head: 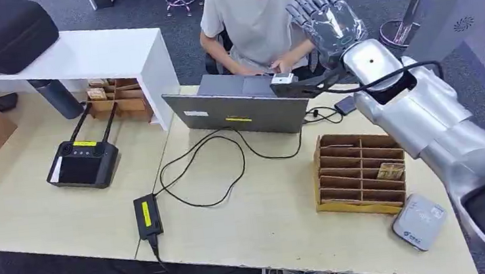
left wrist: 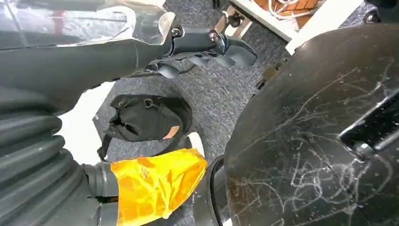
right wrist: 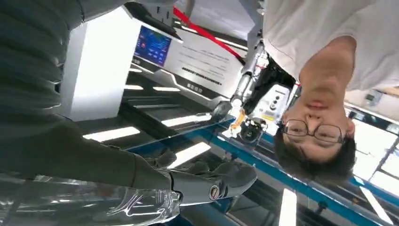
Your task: Pass the card to the sensor for recognition and then transmit it.
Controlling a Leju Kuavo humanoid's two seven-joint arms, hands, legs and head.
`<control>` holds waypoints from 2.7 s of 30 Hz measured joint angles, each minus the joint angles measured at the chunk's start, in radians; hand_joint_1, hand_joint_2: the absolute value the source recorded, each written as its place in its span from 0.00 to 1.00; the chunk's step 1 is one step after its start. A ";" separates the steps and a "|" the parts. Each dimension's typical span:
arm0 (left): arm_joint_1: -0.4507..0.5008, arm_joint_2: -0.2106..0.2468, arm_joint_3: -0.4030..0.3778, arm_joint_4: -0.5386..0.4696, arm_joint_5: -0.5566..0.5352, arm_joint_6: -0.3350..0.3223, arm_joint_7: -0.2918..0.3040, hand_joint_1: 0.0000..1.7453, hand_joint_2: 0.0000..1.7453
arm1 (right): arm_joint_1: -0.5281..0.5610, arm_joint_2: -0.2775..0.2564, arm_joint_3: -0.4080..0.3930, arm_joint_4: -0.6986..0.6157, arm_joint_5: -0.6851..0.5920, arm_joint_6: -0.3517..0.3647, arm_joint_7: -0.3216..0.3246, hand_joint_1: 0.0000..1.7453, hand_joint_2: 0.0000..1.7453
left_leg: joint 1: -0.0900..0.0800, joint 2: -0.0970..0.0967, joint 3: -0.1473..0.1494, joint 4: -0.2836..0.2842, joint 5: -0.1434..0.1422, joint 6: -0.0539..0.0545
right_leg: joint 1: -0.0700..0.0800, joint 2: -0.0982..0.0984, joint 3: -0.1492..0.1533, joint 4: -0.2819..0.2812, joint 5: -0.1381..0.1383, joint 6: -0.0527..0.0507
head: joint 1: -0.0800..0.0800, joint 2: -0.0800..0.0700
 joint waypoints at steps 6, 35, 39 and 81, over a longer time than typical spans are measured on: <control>0.006 0.001 0.003 0.000 0.012 0.005 0.019 0.00 1.00 | -0.036 -0.051 -0.011 0.124 0.030 0.003 0.106 0.00 1.00 | 0.000 -0.007 -0.002 0.002 0.000 0.000 | 0.000 -0.007 0.001 0.000 0.000 0.000 | 0.001 0.000; 0.028 -0.002 0.053 0.000 0.025 0.009 0.066 0.00 1.00 | 0.071 -0.344 -0.124 0.404 0.063 0.295 0.357 0.00 1.00 | 0.000 -0.004 -0.006 0.005 -0.001 0.001 | 0.001 -0.004 -0.003 0.000 0.001 0.001 | 0.000 0.000; 0.029 -0.006 0.055 0.000 0.023 0.005 0.066 0.00 1.00 | 0.105 -0.385 -0.127 0.410 0.065 0.400 0.363 0.00 1.00 | 0.000 -0.006 -0.006 0.005 -0.001 0.001 | 0.001 -0.006 -0.003 -0.001 0.000 0.001 | 0.000 0.000; 0.025 -0.015 0.051 0.000 0.018 0.003 0.055 0.00 1.00 | 1.220 -0.962 -0.499 0.008 -0.052 0.338 0.291 0.00 1.00 | 0.000 -0.007 -0.007 0.006 -0.004 0.006 | 0.001 -0.007 -0.003 -0.002 -0.002 0.005 | 0.000 0.000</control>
